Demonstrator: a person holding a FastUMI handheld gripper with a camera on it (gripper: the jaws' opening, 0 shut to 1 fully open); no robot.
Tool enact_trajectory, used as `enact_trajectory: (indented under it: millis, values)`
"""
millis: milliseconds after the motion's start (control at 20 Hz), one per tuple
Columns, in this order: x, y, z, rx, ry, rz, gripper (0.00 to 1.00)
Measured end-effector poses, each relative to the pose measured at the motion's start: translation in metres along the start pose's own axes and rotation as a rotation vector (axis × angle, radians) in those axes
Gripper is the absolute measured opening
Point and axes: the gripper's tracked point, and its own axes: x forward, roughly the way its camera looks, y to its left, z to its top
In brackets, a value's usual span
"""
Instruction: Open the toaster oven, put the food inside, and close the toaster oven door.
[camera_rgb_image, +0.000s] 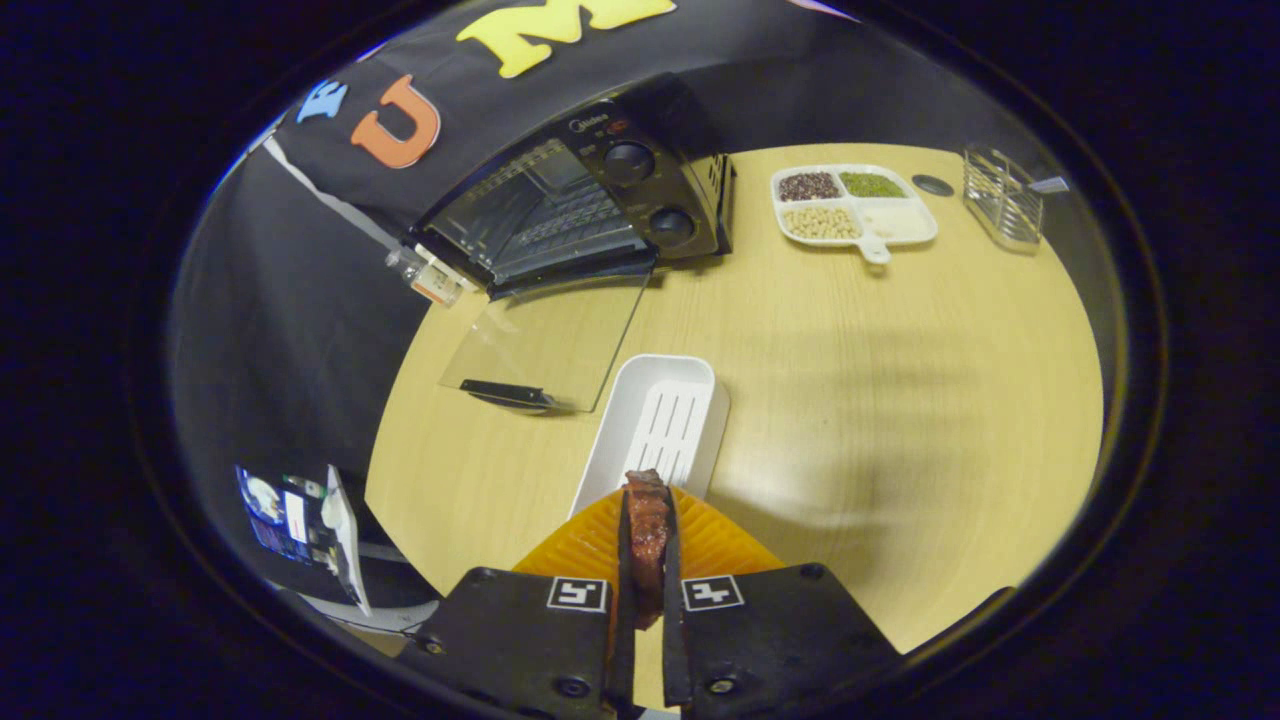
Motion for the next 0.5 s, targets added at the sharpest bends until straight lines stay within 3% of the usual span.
enact_trajectory:
  millis: [250,500]
  values:
    - [-0.019,0.037,0.020,-0.017,-0.049,0.052,0.14]
    - [-0.014,0.089,0.045,0.055,-0.135,0.153,0.14]
